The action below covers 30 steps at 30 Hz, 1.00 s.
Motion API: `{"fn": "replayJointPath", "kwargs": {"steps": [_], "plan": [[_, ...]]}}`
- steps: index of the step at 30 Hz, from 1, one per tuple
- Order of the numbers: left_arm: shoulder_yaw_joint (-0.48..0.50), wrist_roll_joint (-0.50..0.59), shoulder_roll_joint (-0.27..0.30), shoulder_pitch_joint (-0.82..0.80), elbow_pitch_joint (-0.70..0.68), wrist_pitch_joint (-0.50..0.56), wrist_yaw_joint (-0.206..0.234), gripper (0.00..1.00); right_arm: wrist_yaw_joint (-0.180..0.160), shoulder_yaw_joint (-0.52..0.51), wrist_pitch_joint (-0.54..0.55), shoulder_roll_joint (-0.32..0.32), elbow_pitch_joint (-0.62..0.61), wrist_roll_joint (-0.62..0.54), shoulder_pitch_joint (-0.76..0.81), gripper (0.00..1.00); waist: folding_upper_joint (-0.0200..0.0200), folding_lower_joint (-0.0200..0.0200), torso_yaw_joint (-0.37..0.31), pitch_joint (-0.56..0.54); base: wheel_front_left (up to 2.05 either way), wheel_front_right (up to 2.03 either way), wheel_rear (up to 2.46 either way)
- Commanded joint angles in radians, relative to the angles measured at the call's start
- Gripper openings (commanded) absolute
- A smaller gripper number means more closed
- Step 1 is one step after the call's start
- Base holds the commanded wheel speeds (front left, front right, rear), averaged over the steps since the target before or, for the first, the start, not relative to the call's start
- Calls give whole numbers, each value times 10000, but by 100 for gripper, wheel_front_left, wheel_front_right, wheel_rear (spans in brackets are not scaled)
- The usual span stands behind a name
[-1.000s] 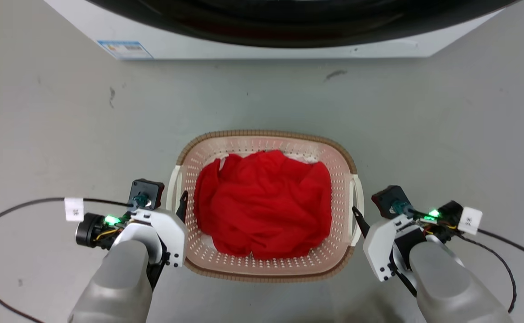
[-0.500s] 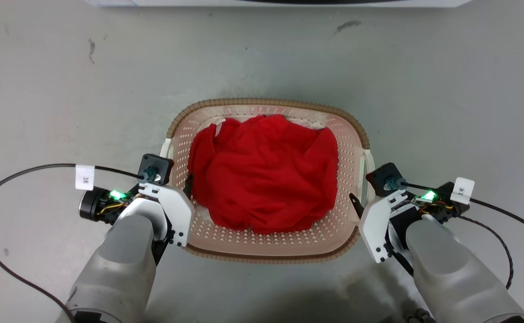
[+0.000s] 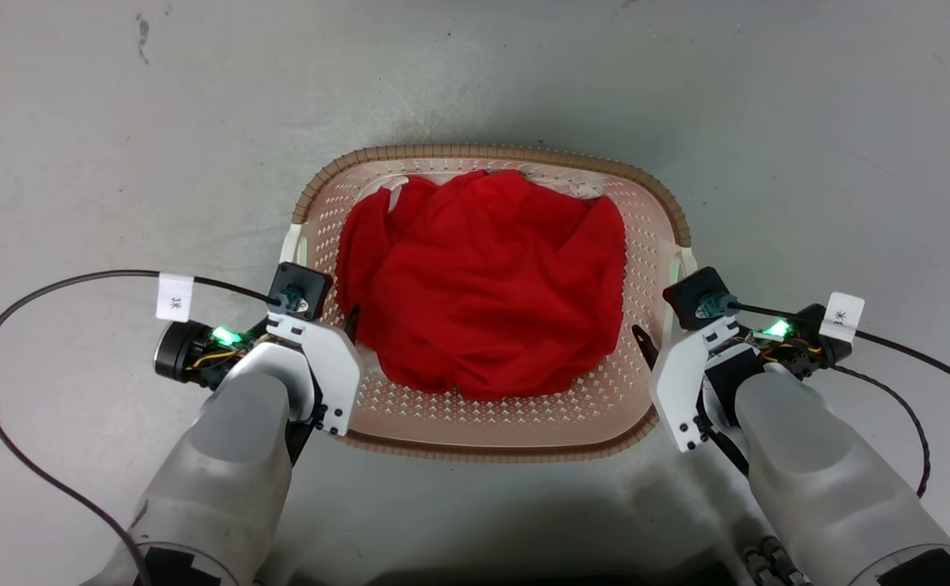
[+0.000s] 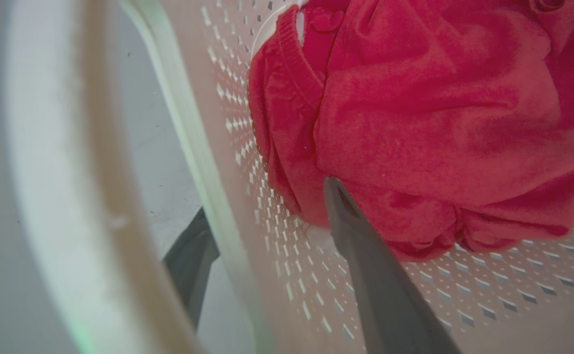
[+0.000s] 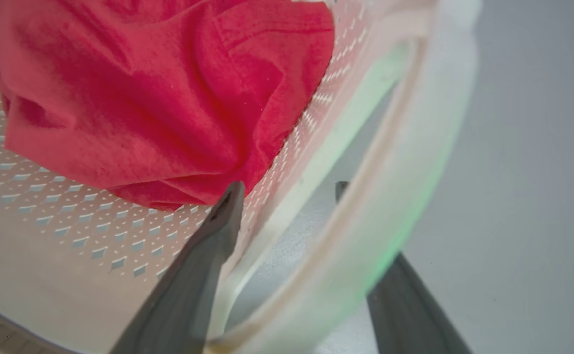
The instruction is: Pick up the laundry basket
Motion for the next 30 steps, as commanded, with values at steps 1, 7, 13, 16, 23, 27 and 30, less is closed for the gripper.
{"fn": "replayJointPath", "kwargs": {"steps": [1, 7, 13, 16, 23, 27, 30], "plan": [[-43, -65, -23, -170, 0, 2, -9, 2, -17, 6, -77, -14, 31, 27, -158, 0, 0, -1, 17, 17, 0, 0, 0], [-427, -307, -114, -150, -4, 43, 8, 0, -11, 80, -69, -28, 119, 64, -208, 0, 0, -1, 108, -36, 0, 0, 0], [-711, -683, -127, 246, 18, 109, 3, 0, 1, 145, -77, 4, 228, 142, -40, 0, 0, -1, 174, -536, 0, 0, 0], [-859, -893, -199, 448, 21, 220, 1, 0, 1, 151, -69, 1, 308, 165, 108, 0, 0, -1, 206, -928, 0, 0, 0], [-1422, -1780, -382, 1230, 28, 691, -1, 0, 0, 410, 160, 3, 456, 367, 650, 0, 0, -1, 347, -2363, 0, 0, 0], [-1739, -2197, -422, 1588, 28, 979, -19, 0, 0, 646, 322, 6, 479, 555, 944, 0, 0, -1, 387, -3034, 0, 0, 0], [-1990, -2545, -441, 1848, 23, 1208, -19, 0, 0, 878, 459, 10, 492, 727, 1154, 0, 0, -1, 417, -3533, 0, 0, 0]]}}
